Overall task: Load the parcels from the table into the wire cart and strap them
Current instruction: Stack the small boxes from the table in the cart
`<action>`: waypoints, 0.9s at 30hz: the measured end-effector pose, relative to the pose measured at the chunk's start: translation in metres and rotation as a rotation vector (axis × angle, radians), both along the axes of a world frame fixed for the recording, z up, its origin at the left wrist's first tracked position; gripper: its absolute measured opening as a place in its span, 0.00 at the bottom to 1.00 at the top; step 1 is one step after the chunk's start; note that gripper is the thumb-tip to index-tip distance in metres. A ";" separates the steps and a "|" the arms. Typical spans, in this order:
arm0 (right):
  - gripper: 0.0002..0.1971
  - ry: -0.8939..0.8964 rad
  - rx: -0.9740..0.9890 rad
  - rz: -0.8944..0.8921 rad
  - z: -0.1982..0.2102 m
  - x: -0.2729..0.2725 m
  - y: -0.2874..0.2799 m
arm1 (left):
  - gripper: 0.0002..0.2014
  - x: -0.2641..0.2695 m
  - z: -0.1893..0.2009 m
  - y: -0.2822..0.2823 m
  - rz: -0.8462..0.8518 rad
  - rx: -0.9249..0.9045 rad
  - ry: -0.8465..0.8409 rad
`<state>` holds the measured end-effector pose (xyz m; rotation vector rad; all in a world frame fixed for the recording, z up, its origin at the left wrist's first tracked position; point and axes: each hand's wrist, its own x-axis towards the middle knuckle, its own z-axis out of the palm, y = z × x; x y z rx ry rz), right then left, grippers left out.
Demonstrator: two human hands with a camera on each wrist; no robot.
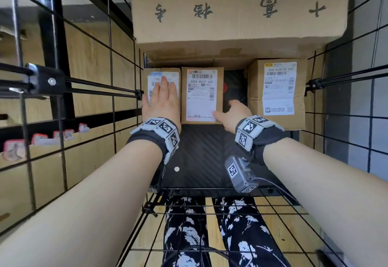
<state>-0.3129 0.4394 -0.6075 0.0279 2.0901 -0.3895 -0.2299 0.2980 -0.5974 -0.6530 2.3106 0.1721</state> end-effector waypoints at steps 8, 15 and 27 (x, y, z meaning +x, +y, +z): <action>0.26 0.008 -0.050 -0.012 0.052 -0.002 -0.001 | 0.52 -0.008 0.049 -0.005 0.001 0.070 0.026; 0.23 0.071 -0.121 -0.002 0.134 -0.001 -0.009 | 0.30 -0.007 0.125 -0.003 0.030 0.111 0.181; 0.14 0.368 -0.174 0.062 0.311 0.025 -0.014 | 0.16 0.016 0.302 0.006 0.017 0.158 0.345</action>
